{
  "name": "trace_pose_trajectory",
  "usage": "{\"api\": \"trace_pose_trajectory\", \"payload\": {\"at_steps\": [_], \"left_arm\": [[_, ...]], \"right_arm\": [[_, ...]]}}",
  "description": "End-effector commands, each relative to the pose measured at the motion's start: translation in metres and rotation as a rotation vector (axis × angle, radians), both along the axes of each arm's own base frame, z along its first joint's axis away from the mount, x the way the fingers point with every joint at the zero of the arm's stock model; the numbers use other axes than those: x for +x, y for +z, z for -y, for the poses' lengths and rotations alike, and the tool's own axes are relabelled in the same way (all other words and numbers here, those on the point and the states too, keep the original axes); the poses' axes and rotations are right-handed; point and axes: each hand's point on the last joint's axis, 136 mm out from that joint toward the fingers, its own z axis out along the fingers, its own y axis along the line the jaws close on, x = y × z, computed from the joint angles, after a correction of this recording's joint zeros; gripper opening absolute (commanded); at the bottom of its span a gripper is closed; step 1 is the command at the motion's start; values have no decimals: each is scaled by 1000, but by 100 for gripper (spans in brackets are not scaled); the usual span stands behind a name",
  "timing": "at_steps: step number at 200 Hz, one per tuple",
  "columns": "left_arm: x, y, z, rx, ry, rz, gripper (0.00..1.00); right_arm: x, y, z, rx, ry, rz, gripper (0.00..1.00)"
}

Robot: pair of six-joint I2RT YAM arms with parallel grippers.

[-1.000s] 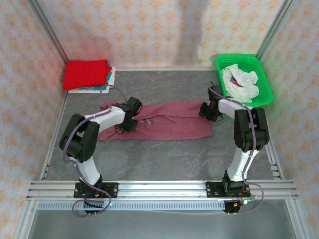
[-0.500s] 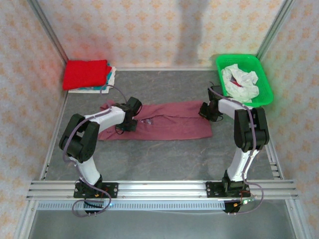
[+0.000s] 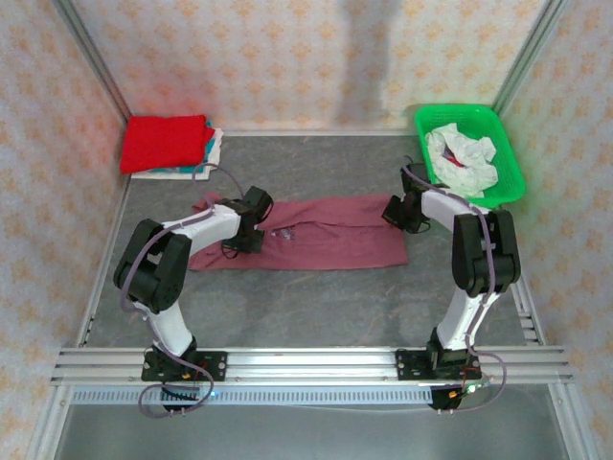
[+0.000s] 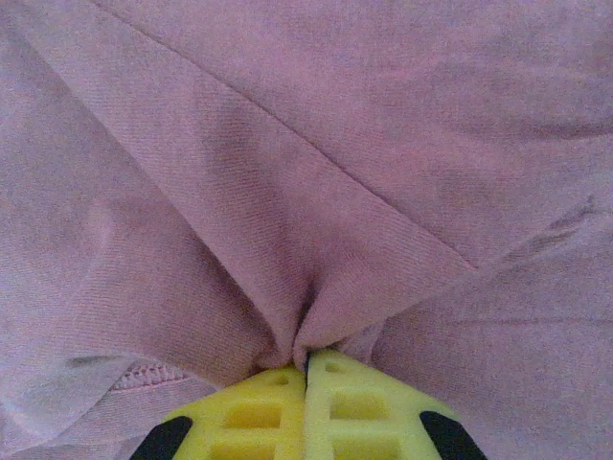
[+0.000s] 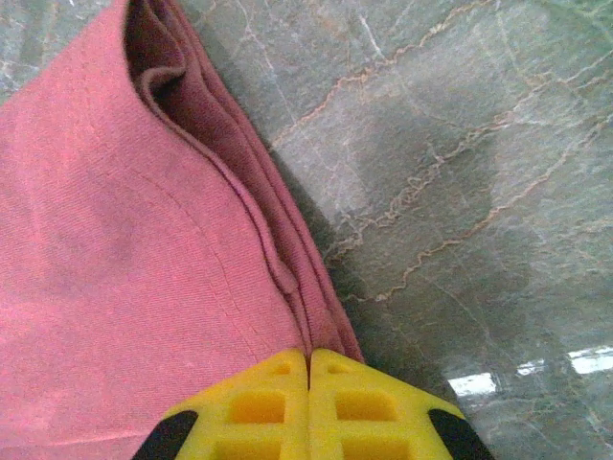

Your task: Fold and stack the t-shirts

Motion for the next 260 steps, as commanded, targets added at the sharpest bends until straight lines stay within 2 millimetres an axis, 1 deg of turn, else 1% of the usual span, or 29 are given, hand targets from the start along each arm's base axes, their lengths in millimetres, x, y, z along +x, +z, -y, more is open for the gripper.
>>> {"api": "trace_pose_trajectory", "payload": {"at_steps": [1,41,50,66,71,76,80,91,103,115,122,136,146,185,212,260], "left_arm": [[-2,-1,-5,13,20,1,1],[-1,1,-5,9,22,6,1],[-2,0,-5,10,22,4,2],[-1,1,-5,10,21,8,2],[-1,1,-5,11,20,7,1],[0,1,-5,10,21,8,1],[-1,1,-5,11,21,7,1],[0,1,-4,8,21,9,1],[0,1,-4,6,21,9,1],[0,0,-4,7,18,8,1],[-1,0,-5,8,19,5,1],[-1,0,-4,7,18,5,2],[-1,0,-5,8,20,6,1],[-2,-2,-4,4,23,5,1],[-2,-3,-4,3,22,1,1],[-2,-2,-4,3,22,3,1]], "right_arm": [[5,18,10,-37,-29,34,0],[9,17,12,-48,-32,32,0],[10,18,12,-51,-31,30,9],[12,18,12,-53,-33,29,20],[12,18,12,-54,-34,29,21],[12,18,12,-53,-33,27,21],[13,16,11,-50,-32,24,19],[13,15,10,-46,-30,21,11],[13,12,10,-44,-29,16,8],[13,10,9,-41,-31,15,7],[13,9,9,-38,-30,13,9],[11,7,9,-38,-32,6,19],[9,5,9,-37,-30,-3,22],[3,-6,10,-46,-29,-31,23],[4,-11,10,-46,-29,-39,22],[2,-22,10,-48,-25,-61,24]]}}
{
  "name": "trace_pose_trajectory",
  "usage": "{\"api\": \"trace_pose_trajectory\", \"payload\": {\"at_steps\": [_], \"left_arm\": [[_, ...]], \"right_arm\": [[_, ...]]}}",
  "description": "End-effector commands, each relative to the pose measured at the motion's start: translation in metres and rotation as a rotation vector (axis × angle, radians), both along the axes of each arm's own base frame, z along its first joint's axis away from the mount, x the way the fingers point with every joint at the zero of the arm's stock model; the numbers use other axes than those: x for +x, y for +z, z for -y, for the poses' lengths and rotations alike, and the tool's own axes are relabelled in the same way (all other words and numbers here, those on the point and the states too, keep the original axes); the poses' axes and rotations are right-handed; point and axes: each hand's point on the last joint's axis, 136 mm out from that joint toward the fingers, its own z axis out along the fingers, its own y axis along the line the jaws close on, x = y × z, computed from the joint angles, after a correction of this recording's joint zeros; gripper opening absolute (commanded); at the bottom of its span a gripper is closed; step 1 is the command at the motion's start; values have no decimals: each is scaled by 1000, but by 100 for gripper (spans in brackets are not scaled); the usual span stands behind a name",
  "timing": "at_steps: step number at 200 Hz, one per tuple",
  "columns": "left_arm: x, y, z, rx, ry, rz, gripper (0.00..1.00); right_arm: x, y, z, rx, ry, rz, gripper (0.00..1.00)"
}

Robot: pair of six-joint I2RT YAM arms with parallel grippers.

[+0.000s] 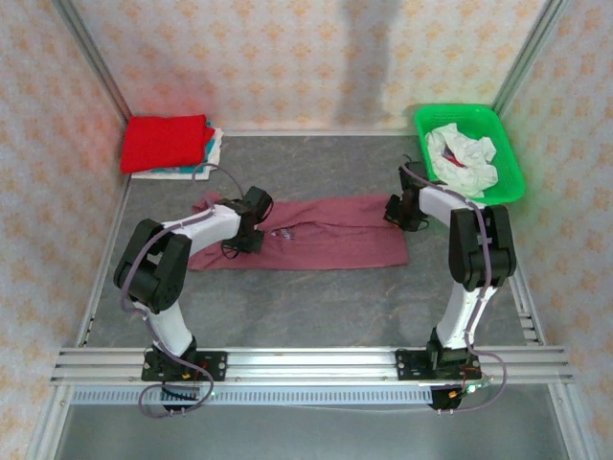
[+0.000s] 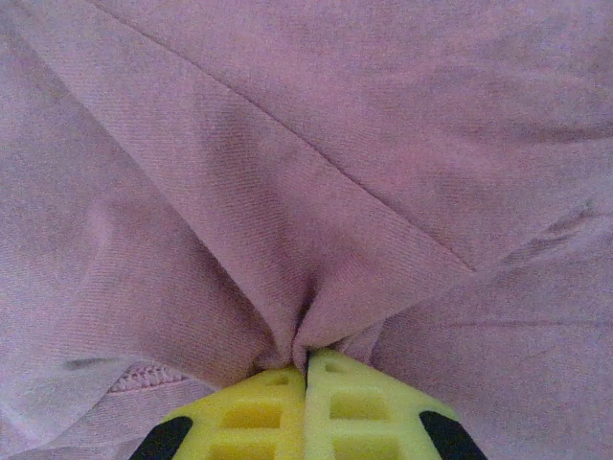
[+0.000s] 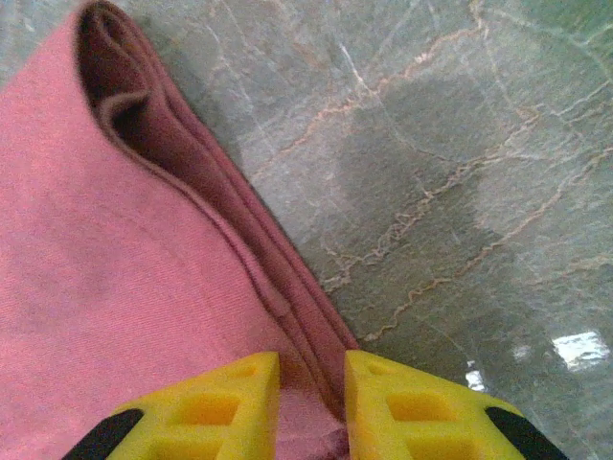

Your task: Fold and stack the t-shirts

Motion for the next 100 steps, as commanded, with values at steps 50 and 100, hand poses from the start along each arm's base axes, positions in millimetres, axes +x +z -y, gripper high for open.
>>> {"api": "trace_pose_trajectory", "payload": {"at_steps": [50,100], "left_arm": [[-3,-3,-4,1,23,0,1],[-3,-3,-3,0,22,-3,1]], "right_arm": [[-5,-7,7,-28,-11,-15,16],[-4,6,10,-42,-15,3,13]]}}
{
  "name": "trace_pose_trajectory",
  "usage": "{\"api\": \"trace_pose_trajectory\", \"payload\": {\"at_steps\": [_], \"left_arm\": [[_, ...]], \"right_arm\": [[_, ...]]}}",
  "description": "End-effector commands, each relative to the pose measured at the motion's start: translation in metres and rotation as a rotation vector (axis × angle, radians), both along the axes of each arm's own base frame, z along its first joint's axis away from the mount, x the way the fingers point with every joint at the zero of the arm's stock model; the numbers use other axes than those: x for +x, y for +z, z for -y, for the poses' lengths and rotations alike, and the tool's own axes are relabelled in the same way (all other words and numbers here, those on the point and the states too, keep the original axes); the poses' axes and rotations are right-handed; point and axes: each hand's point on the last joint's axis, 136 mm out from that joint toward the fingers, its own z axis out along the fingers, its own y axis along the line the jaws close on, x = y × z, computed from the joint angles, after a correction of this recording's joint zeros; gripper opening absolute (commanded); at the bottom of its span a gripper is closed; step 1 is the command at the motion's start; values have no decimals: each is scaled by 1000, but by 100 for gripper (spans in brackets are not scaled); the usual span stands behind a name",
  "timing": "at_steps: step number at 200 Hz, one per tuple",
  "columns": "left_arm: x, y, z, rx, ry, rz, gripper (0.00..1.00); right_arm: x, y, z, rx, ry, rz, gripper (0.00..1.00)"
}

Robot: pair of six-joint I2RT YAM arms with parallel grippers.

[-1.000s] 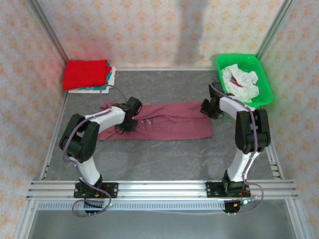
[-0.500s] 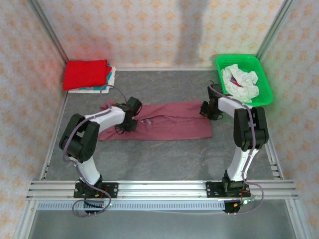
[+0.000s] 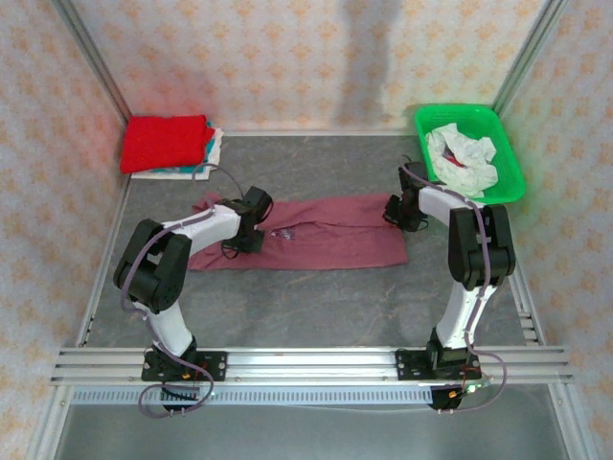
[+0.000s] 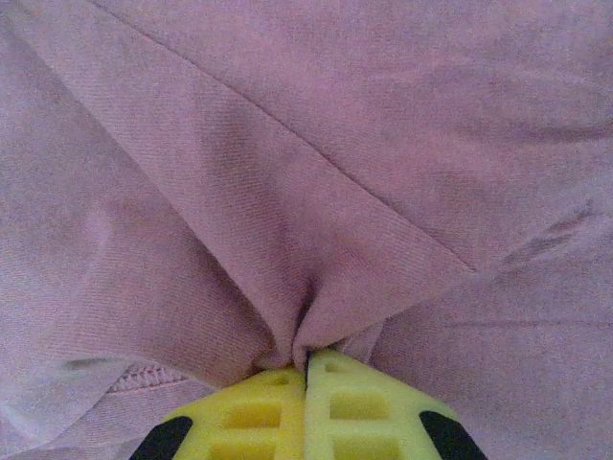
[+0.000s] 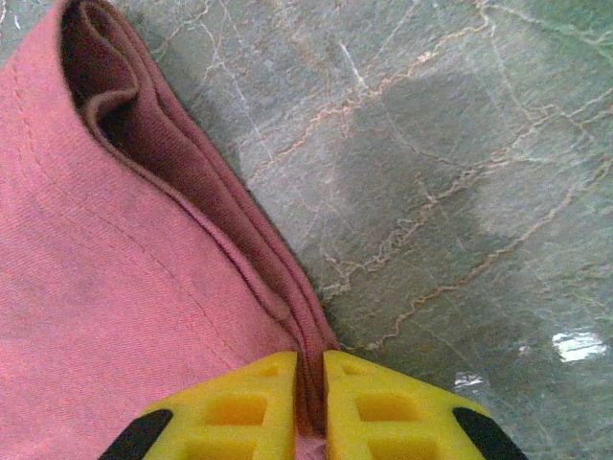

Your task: Fold and stack the t-shirts

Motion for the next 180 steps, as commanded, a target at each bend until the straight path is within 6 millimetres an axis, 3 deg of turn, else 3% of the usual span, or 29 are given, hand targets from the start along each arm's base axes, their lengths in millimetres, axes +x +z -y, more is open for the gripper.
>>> {"api": "trace_pose_trajectory", "payload": {"at_steps": [1,88,134,180], "left_arm": [[-3,-3,-3,1,21,-4,1],[-3,-4,-2,-6,25,-3,2],[-3,-5,-1,-12,26,-4,2],[-2,-5,-1,-13,26,-3,2]], "right_arm": [[-5,7,10,-42,-15,0,14],[-6,15,10,-37,-13,12,16],[-4,8,5,-10,-17,6,13],[-2,14,6,-10,-20,17,11]]}}
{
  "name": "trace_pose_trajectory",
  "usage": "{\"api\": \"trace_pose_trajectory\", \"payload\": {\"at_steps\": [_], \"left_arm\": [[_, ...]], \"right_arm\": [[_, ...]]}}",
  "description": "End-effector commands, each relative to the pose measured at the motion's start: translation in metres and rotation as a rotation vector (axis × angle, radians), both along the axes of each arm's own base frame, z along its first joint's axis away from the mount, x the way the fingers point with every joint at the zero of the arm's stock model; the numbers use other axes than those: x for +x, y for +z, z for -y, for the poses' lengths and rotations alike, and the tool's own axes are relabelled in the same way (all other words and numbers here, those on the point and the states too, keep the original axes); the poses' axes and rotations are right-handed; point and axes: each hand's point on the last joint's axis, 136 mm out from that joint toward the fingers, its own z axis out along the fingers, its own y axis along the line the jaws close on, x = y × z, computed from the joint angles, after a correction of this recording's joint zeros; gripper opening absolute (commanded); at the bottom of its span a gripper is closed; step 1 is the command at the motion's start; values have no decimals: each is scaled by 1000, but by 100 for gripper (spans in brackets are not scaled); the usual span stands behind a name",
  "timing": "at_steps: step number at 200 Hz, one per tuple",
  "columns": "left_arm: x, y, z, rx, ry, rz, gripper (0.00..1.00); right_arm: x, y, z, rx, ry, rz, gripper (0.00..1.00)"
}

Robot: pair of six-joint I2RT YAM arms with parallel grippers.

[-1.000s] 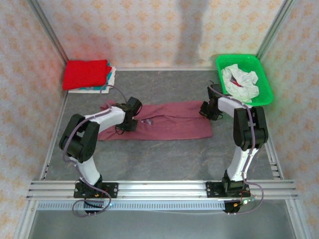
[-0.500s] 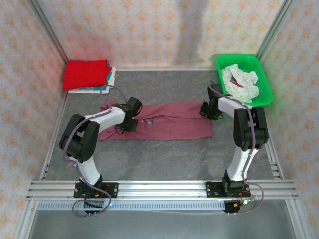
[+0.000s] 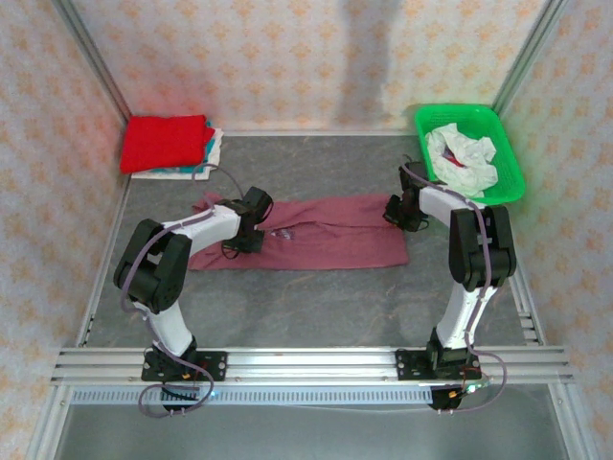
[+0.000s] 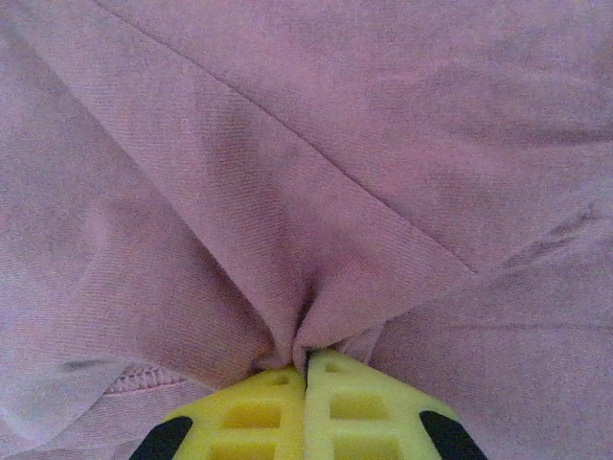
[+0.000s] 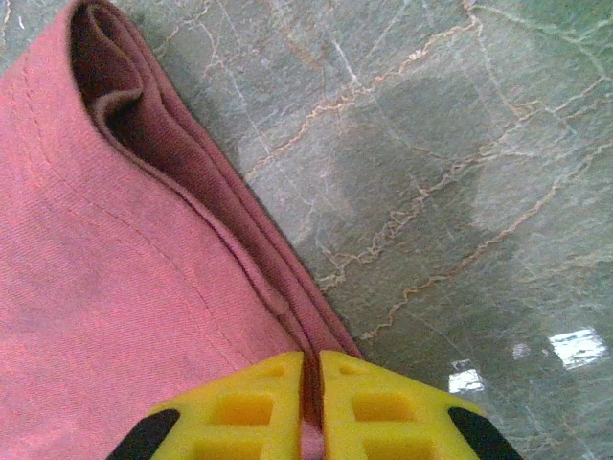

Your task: Fold and stack the t-shirts

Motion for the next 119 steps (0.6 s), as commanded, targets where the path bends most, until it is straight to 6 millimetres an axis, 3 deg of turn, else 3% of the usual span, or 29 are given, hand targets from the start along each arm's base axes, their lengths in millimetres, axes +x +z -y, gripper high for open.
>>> {"api": "trace_pose_trajectory", "payload": {"at_steps": [1,43,119], "left_arm": [[-2,-5,-1,-10,18,-6,2],[-1,-6,1,-14,18,-6,2],[-2,-5,0,-14,23,-1,2]], "right_arm": [[-1,11,5,-9,-18,19,11],[2,15,4,0,-21,33,2],[3,30,4,4,-24,62,0]]}}
